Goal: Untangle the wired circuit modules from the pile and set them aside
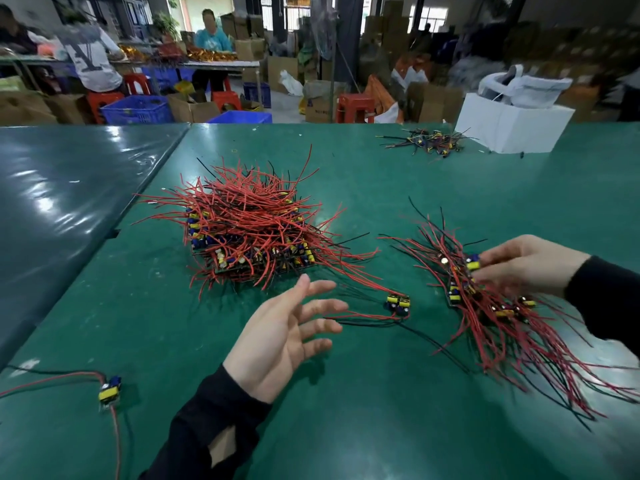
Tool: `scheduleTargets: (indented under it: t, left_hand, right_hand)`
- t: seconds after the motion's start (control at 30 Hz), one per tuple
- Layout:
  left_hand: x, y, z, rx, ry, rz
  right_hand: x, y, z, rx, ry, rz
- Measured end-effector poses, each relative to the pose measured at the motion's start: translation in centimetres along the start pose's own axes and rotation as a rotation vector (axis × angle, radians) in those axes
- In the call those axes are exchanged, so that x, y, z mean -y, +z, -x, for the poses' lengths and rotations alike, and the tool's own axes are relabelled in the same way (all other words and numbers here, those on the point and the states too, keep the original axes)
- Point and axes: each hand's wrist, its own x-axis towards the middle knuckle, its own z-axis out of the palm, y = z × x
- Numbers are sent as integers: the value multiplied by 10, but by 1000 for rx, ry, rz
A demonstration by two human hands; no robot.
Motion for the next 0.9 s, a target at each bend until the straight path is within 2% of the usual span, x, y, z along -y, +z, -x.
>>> scheduleTargets:
  t: [0.1,0.27,0.33,0.47,0.5,0.57,0.6,0.67,0.7,0.73,0.83,0.9]
  left_hand:
    - [-1,-1,1,-21,-6,-14]
    - [-1,0,1,-45,-27,3]
    - [-2,1,1,-46,-34,7]
    - [-1,1,1,-26,-41,6]
    - [-2,0,1,-26,-40,9]
    - [-2,0,1,-25,-38,13]
    - [-3,0,1,-27,-38,13]
    - [-3,1,1,-32,-36,12]
    - [-3,0,1,-39,-34,9]
    - [-3,1,1,-45,-32,5]
    - [-3,2,2,-63,-23,-13]
    - [-3,3,3,-92,15,-60]
  right_hand:
    - [-11,-11,-18,-86,34,193]
    - [0,-9,-27,-243,-21,554]
    - [6,-6,-25,-245,-27,671]
    - [20,-5,-22,-140,-9,650]
    - [23,-6,-21,-136,7,707]
    - [32,-6,-17,-215,11,930]
    - [36,-4,-15,-282,-74,964]
    - [41,8,-10,-377,-383,809]
    - [44,20,-6,-358,-494,707]
    - [45,33,-3,-295,-528,639]
    - [35,76,-5,-112,-348,659]
    - [28,93,-10,-132,-295,732]
